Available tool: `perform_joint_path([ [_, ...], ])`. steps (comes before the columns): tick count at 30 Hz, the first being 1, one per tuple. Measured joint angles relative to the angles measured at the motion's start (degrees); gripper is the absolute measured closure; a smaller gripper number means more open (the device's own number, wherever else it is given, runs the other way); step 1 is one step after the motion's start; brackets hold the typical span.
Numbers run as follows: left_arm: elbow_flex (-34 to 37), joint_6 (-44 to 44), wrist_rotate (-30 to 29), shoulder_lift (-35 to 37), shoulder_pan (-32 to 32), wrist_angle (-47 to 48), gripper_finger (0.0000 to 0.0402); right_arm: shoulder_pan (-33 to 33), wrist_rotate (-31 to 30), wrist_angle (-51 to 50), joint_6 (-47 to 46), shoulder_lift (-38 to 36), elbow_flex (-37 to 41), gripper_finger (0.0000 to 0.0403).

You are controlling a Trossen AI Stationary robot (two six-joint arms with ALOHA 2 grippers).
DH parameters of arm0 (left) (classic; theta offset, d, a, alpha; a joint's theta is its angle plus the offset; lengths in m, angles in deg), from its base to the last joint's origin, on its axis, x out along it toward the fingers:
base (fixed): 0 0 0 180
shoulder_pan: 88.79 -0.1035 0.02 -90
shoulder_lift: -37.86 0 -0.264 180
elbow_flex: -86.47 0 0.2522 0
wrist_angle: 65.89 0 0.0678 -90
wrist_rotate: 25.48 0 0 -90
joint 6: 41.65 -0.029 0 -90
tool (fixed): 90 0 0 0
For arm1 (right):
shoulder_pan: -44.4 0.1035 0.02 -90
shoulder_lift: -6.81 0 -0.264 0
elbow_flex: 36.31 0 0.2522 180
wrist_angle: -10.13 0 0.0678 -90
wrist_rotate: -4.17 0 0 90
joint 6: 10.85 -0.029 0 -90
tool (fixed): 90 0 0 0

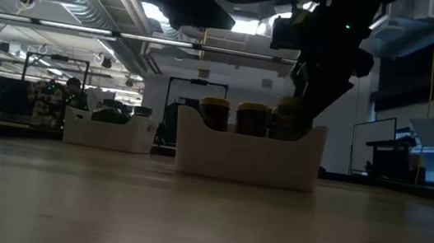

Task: Sort spices by type
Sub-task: Put the yellow seasoning bottle into the bottom white bin, then put the orange seasoning pack into the black bin

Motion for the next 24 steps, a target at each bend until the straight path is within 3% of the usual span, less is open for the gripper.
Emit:
perform_joint_path([
  [5,0.0,0.0,0.0,0.0,0.0,0.0,0.0398,0.0,0.1,-1.2,0.0,0.0,-0.4,0.0115],
  [13,0.0,0.0,0.0,0.0,0.0,-0.1,0.0398,0.1,1.0,-15.1,-0.1,-0.7,-9.0,0.0112],
  [24,0.0,1.4,0.0,0.0,-0.1,0.8,0.0398,1.2,-1.4,-19.2,-2.9,-10.7,-11.3,0.0112],
])
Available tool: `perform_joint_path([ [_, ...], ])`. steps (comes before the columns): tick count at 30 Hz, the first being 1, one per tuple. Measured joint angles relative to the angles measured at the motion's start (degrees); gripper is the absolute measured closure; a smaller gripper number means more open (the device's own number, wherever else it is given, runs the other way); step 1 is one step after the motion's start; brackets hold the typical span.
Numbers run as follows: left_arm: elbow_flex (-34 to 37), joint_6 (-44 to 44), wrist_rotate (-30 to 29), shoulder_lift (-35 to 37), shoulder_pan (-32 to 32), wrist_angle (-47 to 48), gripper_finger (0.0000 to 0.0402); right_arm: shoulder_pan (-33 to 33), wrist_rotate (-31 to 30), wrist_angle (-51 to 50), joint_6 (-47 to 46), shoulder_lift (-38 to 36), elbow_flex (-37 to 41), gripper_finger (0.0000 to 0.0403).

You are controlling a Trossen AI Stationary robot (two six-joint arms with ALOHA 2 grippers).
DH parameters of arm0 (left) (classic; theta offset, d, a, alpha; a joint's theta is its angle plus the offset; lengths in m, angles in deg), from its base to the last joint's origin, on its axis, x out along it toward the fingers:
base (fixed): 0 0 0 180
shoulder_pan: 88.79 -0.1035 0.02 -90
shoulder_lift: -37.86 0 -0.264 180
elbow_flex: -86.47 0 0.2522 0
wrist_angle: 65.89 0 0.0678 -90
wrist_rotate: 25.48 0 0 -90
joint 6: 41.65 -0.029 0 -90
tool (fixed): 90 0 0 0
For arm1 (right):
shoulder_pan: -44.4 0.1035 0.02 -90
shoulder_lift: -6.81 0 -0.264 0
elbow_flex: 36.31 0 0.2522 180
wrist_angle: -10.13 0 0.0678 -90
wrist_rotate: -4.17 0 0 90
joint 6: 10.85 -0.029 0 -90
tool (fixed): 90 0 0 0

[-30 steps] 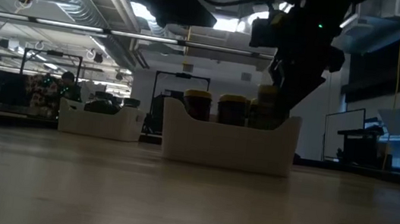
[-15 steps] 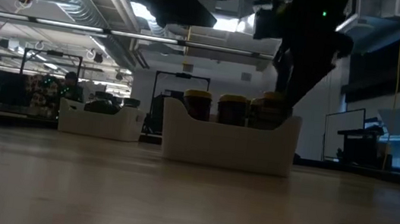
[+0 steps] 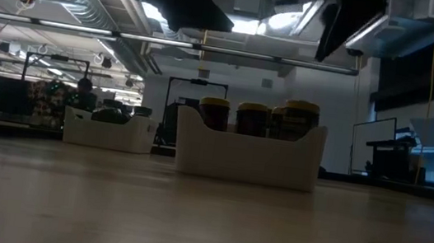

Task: Sort spices by type
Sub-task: Put the orange seasoning pack into the black bin

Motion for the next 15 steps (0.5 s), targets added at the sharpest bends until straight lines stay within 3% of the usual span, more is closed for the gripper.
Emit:
perform_joint_path([
  [7,0.0,2.4,0.0,-0.8,0.0,-0.3,0.0398,1.3,-2.9,0.4,-1.9,-6.6,4.3,0.0112],
  [15,0.0,3.8,0.0,-1.0,-0.7,-0.2,0.0398,1.4,-4.4,12.0,-5.1,-15.9,21.8,0.0112],
])
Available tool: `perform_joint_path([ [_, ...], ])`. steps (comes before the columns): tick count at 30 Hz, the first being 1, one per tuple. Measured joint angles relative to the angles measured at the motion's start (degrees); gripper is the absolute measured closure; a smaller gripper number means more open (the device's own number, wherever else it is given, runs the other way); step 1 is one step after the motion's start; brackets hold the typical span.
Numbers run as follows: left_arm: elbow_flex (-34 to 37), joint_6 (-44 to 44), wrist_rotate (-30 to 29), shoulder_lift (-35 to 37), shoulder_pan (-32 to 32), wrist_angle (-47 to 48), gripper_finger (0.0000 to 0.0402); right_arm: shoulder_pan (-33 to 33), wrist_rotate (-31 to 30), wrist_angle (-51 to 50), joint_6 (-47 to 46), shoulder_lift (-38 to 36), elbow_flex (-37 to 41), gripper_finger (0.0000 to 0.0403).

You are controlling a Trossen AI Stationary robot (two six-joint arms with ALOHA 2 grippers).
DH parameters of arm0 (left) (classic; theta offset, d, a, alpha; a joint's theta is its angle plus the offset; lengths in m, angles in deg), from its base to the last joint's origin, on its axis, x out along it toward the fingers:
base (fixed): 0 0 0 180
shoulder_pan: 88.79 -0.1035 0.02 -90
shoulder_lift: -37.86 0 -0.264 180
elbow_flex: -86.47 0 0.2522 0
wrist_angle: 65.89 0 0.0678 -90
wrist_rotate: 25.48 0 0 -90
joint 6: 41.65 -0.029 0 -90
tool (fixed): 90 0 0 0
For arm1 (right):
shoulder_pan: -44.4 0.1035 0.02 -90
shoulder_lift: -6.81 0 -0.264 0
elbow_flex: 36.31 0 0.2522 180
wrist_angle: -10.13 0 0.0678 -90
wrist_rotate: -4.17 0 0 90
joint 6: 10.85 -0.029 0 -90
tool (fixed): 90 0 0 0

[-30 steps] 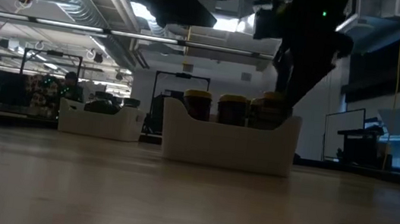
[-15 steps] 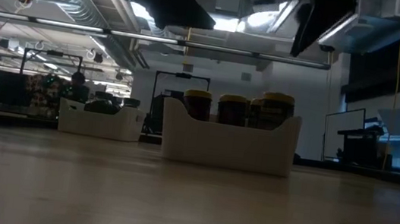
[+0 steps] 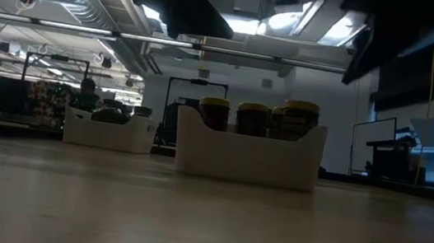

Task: Sort spices by type
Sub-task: Put the orange seasoning pack into the black bin

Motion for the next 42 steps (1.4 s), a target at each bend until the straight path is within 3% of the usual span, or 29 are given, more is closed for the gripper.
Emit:
perform_joint_path([
  [7,0.0,1.0,0.0,-3.3,-2.6,-0.1,0.0378,0.0,-3.4,15.3,-0.1,-6.5,16.0,0.0112],
  [17,0.0,7.3,-0.2,-6.5,-10.8,-2.2,0.0180,0.0,-8.2,24.3,1.9,-8.2,24.0,0.0112],
  [21,-1.5,10.5,-1.8,-6.2,-15.4,-2.2,0.0133,0.0,-11.1,27.5,4.7,-8.2,25.2,0.0112],
  [27,-4.8,14.2,-4.1,-6.1,-21.7,2.3,0.0123,0.0,-13.6,31.0,8.0,-8.2,25.5,0.0112],
  [37,-17.1,16.9,-6.1,-6.1,-28.4,26.1,0.0123,-0.1,-13.6,39.9,18.6,-8.2,25.5,0.0112],
  [42,-17.4,18.5,-6.2,-7.4,-30.7,28.4,0.0123,0.0,-13.6,40.9,18.8,-8.2,25.5,0.0112],
])
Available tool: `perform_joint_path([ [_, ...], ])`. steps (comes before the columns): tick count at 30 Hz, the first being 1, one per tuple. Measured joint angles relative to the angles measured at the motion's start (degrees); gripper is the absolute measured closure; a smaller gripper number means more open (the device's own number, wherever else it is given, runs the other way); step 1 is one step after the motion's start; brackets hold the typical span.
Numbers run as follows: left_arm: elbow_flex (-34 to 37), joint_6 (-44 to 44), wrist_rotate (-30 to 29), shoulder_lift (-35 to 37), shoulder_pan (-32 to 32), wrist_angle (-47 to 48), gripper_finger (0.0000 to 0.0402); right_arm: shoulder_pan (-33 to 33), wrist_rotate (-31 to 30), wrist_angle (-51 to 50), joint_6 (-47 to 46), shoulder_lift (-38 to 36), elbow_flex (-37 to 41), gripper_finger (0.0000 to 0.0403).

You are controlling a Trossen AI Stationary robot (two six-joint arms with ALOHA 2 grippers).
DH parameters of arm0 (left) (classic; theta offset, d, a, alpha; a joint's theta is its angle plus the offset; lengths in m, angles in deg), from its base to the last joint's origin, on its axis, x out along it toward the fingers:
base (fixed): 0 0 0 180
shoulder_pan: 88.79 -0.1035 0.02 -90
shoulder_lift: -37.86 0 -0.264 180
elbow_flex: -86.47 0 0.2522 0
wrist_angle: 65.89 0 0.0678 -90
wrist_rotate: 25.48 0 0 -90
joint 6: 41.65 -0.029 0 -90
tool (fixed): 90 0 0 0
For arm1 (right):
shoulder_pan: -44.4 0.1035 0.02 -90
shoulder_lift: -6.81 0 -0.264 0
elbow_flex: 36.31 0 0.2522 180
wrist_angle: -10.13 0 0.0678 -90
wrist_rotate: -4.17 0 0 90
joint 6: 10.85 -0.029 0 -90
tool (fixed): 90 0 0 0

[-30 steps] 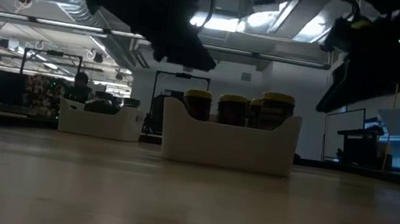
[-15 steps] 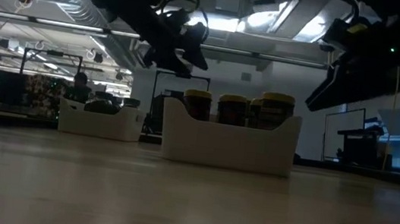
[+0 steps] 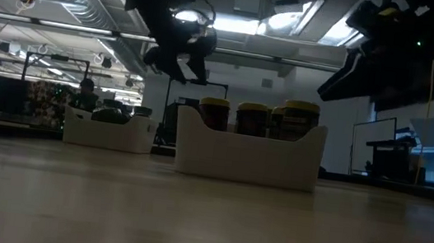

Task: Sort spices by type
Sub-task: Put the orange seasoning pack into the black bin

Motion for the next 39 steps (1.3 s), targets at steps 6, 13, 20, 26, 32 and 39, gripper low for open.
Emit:
perform_joint_path([
  [6,0.0,1.7,0.0,-5.9,-1.0,-3.2,0.0123,0.0,1.9,-1.9,-0.3,0.0,0.0,0.0112],
  [13,-0.8,1.8,0.0,-10.6,-3.0,-6.4,0.0123,0.0,3.9,-2.4,-0.3,0.0,0.0,0.0112],
  [20,-3.0,1.3,3.8,-12.9,-5.4,-6.2,0.0123,0.0,4.0,-2.1,-0.2,0.0,0.0,0.0112],
  [26,-3.0,1.5,4.3,-15.8,-5.6,-6.0,0.0127,0.0,4.0,-2.0,-0.2,0.0,0.0,0.0112],
  [32,-3.0,1.5,4.4,-17.8,-5.6,-5.9,0.0160,0.0,4.0,-2.0,-0.2,0.0,0.0,0.0112],
  [39,-3.0,-0.1,4.5,-18.0,-5.6,-5.9,0.0208,0.0,4.0,-1.9,-0.2,0.0,0.0,0.0112],
])
